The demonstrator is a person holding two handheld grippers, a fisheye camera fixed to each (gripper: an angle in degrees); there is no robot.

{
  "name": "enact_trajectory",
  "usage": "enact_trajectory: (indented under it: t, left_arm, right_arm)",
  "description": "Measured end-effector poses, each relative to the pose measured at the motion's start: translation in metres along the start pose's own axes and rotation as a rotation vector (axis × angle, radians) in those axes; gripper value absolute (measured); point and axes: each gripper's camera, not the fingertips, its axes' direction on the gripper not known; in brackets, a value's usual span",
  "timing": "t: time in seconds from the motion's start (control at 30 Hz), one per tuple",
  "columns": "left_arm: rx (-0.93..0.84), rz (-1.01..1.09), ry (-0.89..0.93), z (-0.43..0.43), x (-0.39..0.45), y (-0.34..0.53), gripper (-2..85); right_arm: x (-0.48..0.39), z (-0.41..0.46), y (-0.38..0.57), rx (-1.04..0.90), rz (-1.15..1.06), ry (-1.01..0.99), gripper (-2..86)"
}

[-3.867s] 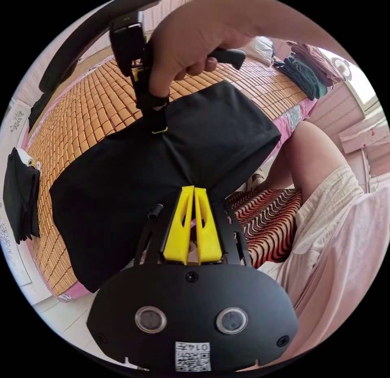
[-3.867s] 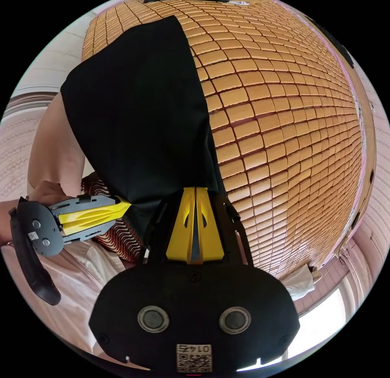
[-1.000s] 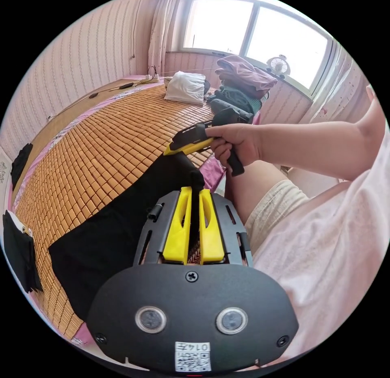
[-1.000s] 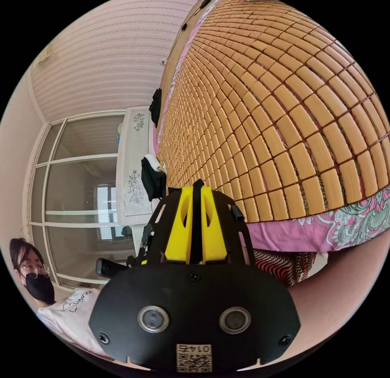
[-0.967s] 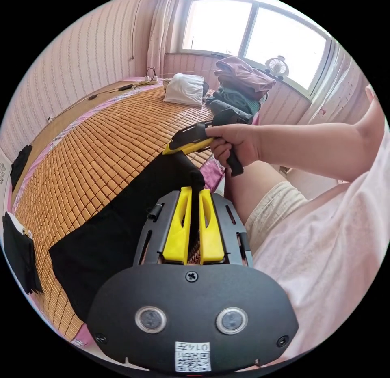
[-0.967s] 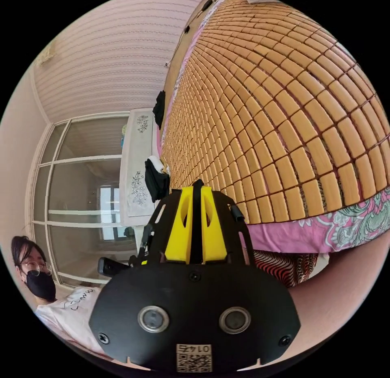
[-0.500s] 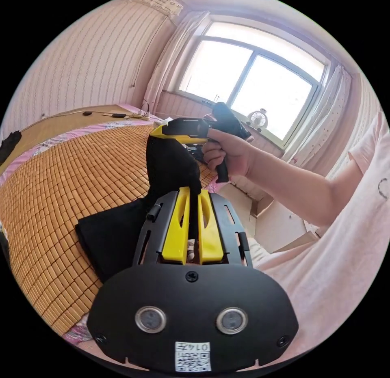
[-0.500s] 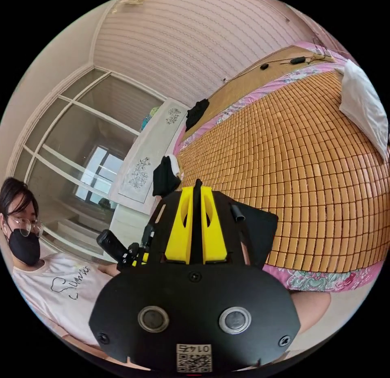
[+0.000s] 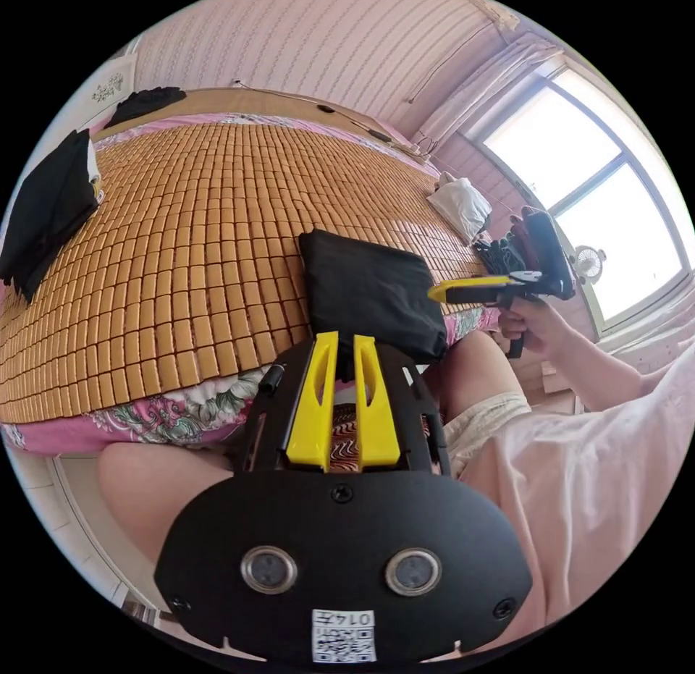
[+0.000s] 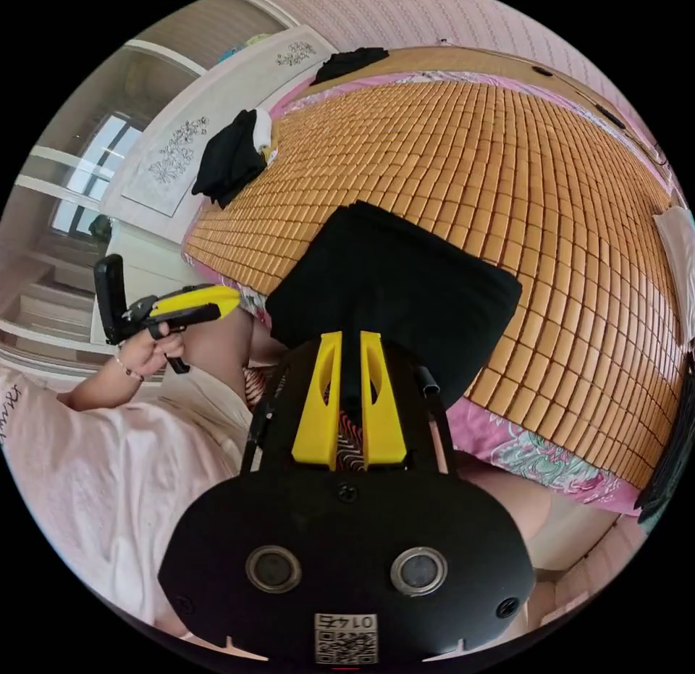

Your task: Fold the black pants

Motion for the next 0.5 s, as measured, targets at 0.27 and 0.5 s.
enact_trajectory:
  t: [0.27, 0.5]
  left_arm:
    - [-0.187, 0.13, -0.113, 0.075, 0.013, -0.044, 5.2]
    - [-0.108, 0.107, -0.132, 0.051, 0.005, -0.057, 8.9]
  right_arm:
    - [-0.04, 0.047, 0.02, -0.232, -0.138, 0.18, 6.3]
    - [-0.003, -0.008, 0.027, 0.061, 0.069, 0.224, 19.1]
